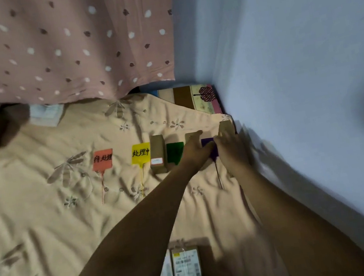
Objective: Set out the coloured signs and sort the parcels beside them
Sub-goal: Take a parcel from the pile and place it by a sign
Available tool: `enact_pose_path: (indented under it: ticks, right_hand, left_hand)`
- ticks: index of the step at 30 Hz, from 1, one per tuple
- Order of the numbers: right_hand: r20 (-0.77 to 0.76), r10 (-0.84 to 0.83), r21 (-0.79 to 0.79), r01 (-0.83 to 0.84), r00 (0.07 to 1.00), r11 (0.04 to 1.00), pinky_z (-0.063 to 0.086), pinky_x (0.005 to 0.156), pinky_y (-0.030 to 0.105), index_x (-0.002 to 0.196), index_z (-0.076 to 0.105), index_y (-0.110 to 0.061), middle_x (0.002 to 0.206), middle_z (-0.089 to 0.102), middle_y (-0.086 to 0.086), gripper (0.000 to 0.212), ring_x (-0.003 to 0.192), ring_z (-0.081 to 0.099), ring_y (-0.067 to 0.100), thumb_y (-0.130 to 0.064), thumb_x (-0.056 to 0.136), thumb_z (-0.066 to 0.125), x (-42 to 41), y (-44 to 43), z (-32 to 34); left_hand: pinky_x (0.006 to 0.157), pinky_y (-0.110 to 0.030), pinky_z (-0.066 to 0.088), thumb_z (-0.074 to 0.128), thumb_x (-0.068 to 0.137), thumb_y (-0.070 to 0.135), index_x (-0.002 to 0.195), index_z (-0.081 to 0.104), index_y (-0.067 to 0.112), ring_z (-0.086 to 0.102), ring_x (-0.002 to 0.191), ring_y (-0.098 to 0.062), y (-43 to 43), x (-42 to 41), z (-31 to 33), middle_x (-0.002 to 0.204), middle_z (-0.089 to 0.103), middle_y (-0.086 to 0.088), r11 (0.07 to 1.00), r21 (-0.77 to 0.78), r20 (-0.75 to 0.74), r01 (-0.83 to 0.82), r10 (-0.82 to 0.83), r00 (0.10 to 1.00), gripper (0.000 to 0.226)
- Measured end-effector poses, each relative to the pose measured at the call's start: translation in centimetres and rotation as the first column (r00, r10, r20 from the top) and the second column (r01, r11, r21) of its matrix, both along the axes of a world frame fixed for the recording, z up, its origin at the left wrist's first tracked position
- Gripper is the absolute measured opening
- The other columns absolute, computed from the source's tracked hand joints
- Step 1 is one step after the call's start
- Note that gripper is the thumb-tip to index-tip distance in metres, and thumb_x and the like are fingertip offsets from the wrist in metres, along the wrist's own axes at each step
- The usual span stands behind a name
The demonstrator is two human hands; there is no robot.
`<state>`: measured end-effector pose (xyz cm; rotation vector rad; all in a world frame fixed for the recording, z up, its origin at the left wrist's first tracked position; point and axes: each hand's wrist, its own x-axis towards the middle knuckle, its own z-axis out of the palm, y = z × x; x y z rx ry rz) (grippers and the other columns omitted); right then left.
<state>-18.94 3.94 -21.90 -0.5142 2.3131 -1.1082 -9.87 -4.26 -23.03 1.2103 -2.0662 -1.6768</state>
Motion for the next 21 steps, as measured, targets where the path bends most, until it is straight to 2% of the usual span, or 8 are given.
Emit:
enact_pose_path:
  ticks: [2,4,7,11,13,16,18,21]
  right_hand:
    - [0.004,0.041,0.007,-0.041,0.999,0.999,0.048,0.097,0.044,0.131,0.054,-0.015,0.128,0.061,0.011,0.049,0.117,0.059,0.031,-0.045,0.094,0.046,2.9,-1.8,1.3]
    - [0.002,0.111,0.021,-0.111,0.994,0.994,0.045,0.094,0.042,0.131,0.053,-0.015,0.131,0.058,0.01,0.047,0.116,0.056,0.029,-0.045,0.096,0.046,6.8,-3.4,2.5]
    - [0.031,0.182,-0.01,-0.181,0.983,0.983,0.043,0.091,0.036,0.133,0.052,-0.016,0.13,0.057,0.002,0.044,0.115,0.056,0.024,-0.041,0.098,0.046,13.0,-5.6,3.4]
    - [0.052,0.278,0.04,-0.28,0.959,0.959,0.046,0.096,0.039,0.138,0.051,-0.014,0.136,0.059,0.015,0.05,0.125,0.056,0.034,-0.042,0.097,0.048,22.0,-7.3,2.5]
    - [0.129,0.321,0.064,-0.331,0.938,0.941,0.048,0.09,0.038,0.131,0.055,-0.014,0.131,0.061,0.017,0.052,0.121,0.059,0.034,-0.046,0.09,0.05,25.9,-7.4,1.0]
    - [0.251,0.392,0.187,-0.441,0.885,0.878,0.046,0.096,0.035,0.135,0.054,-0.012,0.141,0.057,0.015,0.053,0.125,0.056,0.032,-0.042,0.091,0.053,30.6,-6.7,-2.1]
    - [0.33,0.434,0.264,-0.524,0.838,0.81,0.047,0.086,0.035,0.121,0.057,-0.011,0.13,0.06,0.016,0.039,0.111,0.059,0.031,-0.036,0.092,0.052,33.4,-6.0,-3.9]
    - [0.447,0.422,0.335,-0.585,0.789,0.739,0.046,0.071,0.03,0.107,0.058,-0.012,0.105,0.061,0.011,0.026,0.092,0.062,0.03,-0.031,0.09,0.051,36.9,-5.2,-6.0]
  left_hand:
    - [0.11,-0.04,0.046,0.07,0.088,0.038,0.15,0.048,0.016,0.053,0.133,-0.026,-1.3,3.0,1.5,0.146,0.053,-0.01,0.998,-0.009,-0.025,-0.057,0.056,0.998,0.069]
    - [0.107,-0.035,0.047,0.07,0.093,0.027,0.149,0.049,0.013,0.055,0.131,-0.027,-2.8,7.3,2.6,0.145,0.052,-0.013,0.994,-0.019,-0.026,-0.109,0.108,0.994,0.061]
    - [0.106,-0.035,0.047,0.069,0.081,0.039,0.141,0.056,0.012,0.058,0.127,-0.026,-4.6,14.4,3.5,0.137,0.061,-0.01,0.987,-0.045,-0.026,-0.157,0.156,0.987,0.067]
    - [0.104,-0.037,0.049,0.072,0.086,0.036,0.135,0.06,0.012,0.061,0.122,-0.03,-6.3,24.0,3.2,0.132,0.064,-0.015,0.976,-0.044,0.066,-0.212,0.215,0.975,0.056]
    - [0.095,-0.034,0.049,0.072,0.088,0.035,0.132,0.061,0.013,0.064,0.116,-0.032,-6.8,28.5,1.9,0.127,0.067,-0.017,0.975,-0.009,0.145,-0.223,0.222,0.964,0.051]
    - [0.079,-0.033,0.051,0.073,0.091,0.034,0.129,0.062,0.013,0.067,0.103,-0.032,-6.3,34.2,-0.7,0.125,0.069,-0.016,0.974,0.042,0.308,-0.223,0.2,0.93,0.045]
    - [0.07,-0.033,0.053,0.07,0.093,0.035,0.13,0.06,0.01,0.065,0.1,-0.031,-5.6,37.5,-2.2,0.128,0.065,-0.015,0.972,0.119,0.436,-0.204,0.134,0.89,0.046]
    - [0.086,-0.043,0.058,0.065,0.097,0.032,0.132,0.059,0.005,0.063,0.116,-0.036,-3.5,41.4,-3.5,0.123,0.062,-0.013,0.956,0.24,0.544,-0.167,0.01,0.839,0.045]
